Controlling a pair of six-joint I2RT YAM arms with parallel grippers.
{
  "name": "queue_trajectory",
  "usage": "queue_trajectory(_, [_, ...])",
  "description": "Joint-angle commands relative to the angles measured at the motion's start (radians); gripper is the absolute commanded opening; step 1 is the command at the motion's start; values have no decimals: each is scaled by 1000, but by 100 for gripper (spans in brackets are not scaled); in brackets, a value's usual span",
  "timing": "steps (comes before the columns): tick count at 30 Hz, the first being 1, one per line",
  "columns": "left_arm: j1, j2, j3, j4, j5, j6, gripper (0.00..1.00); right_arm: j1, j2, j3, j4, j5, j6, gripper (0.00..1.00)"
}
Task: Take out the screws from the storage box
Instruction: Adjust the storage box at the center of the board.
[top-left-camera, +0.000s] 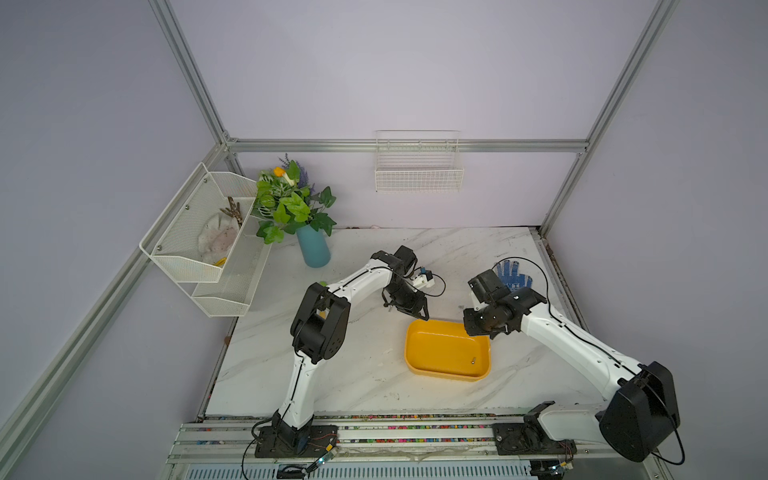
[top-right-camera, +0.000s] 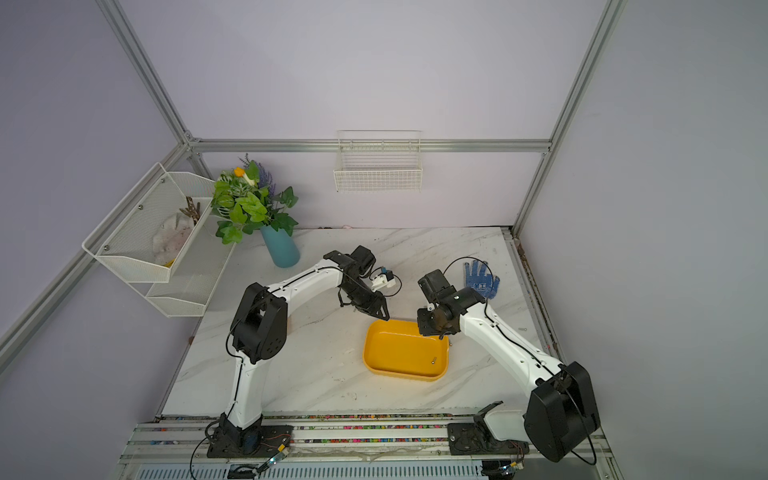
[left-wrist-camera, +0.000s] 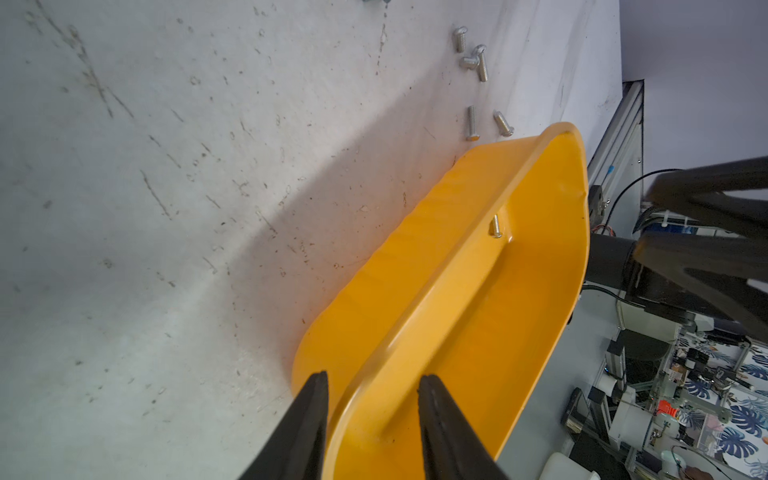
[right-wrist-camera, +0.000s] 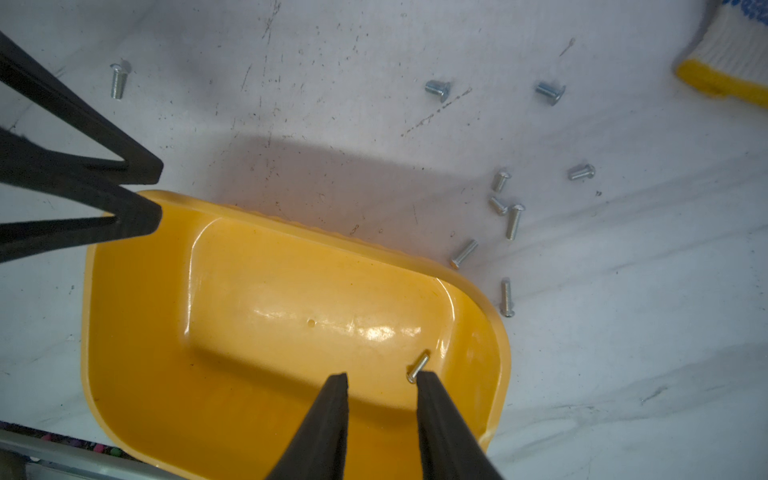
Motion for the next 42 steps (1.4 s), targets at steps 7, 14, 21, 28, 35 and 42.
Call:
queue_trajectory(7, [-7, 64, 57, -93, -38, 44, 39, -5, -17, 11, 0, -1, 9, 34])
queue_trajectory(14, [-7, 41, 16, -108, -32, 50, 31, -4, -24, 19, -2, 3, 6, 33])
queue_trajectory(21, [-7, 50, 23, -182, 11, 60, 22, -5, -26, 18, -1, 3, 1, 34])
queue_trajectory(28, [-6, 14, 11, -229, 40, 78, 17, -4, -23, 5, -1, 2, -6, 33])
queue_trajectory(35, [-7, -3, -27, -224, 233, 43, 16, -4, -28, 6, 3, -1, -2, 33])
queue_trajectory(42, [-6, -13, -65, -276, 367, 76, 17, -5, 0, 7, 0, -10, 1, 33])
